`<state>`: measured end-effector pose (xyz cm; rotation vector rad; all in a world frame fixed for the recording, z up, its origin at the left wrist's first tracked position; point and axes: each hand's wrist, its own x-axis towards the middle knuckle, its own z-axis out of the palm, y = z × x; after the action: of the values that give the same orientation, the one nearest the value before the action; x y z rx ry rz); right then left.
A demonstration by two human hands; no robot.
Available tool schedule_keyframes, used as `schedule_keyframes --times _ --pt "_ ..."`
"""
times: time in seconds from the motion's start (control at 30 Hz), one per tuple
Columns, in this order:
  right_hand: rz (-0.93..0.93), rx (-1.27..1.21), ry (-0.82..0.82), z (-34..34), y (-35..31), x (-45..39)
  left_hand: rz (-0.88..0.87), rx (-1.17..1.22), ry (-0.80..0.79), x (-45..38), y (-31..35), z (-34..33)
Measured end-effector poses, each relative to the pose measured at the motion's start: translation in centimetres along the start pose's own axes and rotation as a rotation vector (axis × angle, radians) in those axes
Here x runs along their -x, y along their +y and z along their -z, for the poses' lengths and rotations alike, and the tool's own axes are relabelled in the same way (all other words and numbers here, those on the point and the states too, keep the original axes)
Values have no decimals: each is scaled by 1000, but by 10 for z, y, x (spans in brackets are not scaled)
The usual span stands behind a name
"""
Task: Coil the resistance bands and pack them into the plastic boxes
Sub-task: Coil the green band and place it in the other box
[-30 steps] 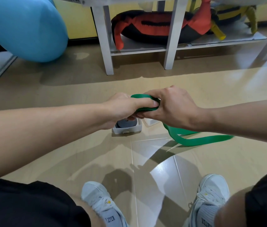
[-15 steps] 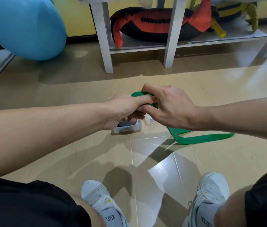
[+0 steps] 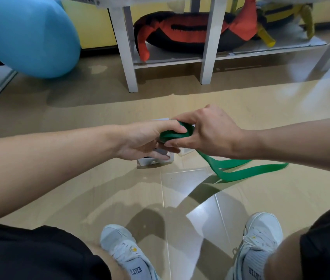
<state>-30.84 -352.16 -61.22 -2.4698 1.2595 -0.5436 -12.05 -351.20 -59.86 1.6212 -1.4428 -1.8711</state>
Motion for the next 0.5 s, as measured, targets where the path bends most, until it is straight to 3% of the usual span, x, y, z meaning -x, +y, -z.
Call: schedule_keyframes --times 0.13,0.27,0.5 --pt "28 183 -53 -4 -5 4 39 -281 145 -2 -1 -11" --pt "75 266 -14 -8 -9 3 -12 -228 319 -6 -7 -18" --pt "23 -164 -34 -4 -2 4 -127 -78 146 -7 -10 -10"
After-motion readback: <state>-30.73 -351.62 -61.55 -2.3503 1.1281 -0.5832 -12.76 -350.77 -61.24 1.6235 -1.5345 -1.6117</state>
